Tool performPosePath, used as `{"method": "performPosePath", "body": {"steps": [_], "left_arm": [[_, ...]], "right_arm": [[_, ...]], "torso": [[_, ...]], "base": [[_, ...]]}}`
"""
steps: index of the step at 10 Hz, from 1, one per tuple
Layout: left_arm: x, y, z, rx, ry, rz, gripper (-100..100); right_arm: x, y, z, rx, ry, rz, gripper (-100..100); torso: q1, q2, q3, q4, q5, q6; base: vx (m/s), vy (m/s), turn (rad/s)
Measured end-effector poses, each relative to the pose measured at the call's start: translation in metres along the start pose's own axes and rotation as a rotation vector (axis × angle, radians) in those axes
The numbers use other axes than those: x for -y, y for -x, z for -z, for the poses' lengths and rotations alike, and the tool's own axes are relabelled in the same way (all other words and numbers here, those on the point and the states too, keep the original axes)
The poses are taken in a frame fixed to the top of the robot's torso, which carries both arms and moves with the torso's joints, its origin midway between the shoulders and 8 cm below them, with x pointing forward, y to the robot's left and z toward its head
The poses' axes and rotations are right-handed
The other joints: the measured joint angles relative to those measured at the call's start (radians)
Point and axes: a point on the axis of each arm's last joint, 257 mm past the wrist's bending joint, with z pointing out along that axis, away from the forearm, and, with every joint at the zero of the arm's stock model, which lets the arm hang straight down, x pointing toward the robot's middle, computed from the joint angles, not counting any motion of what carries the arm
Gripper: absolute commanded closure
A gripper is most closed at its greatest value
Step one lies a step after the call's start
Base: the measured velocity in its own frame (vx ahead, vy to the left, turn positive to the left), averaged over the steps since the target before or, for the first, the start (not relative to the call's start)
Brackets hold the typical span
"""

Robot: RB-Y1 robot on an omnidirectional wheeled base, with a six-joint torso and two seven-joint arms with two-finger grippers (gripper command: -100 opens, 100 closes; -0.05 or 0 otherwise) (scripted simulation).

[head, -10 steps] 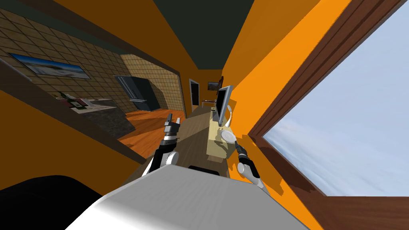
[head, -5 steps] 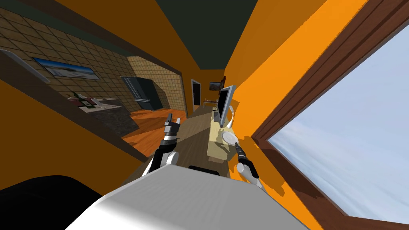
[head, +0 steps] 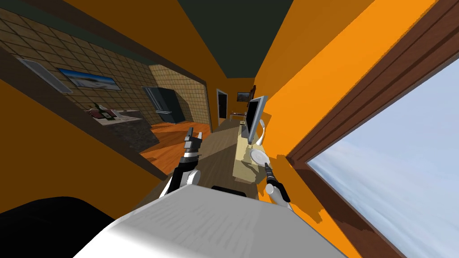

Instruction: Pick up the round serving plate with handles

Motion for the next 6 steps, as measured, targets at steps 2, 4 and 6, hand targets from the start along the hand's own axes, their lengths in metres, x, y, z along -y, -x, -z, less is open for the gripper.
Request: {"method": "performPosePath", "body": {"steps": [2,4,6], "left_arm": [[0.000,0.000,0.000,0.000,0.000,0.000,0],[0.000,0.000,0.000,0.000,0.000,0.000,0],[0.000,0.000,0.000,0.000,0.000,0.000,0]], "right_arm": [[-0.012,0.006,0.000,0.008,0.033,-0.087,-100],[-0.023,0.011,0.001,0.016,0.064,-0.166,-100],[-0.037,0.020,0.003,0.024,0.103,-0.258,-100]], "torso": [[0.001,0.001,0.000,0.000,0.000,0.000],[0.001,0.000,0.000,0.000,0.000,0.000],[0.000,0.000,0.000,0.000,0.000,0.000]], "base": [[0.044,-0.016,0.060],[0.066,-0.021,0.091],[0.054,-0.026,0.039]]}}
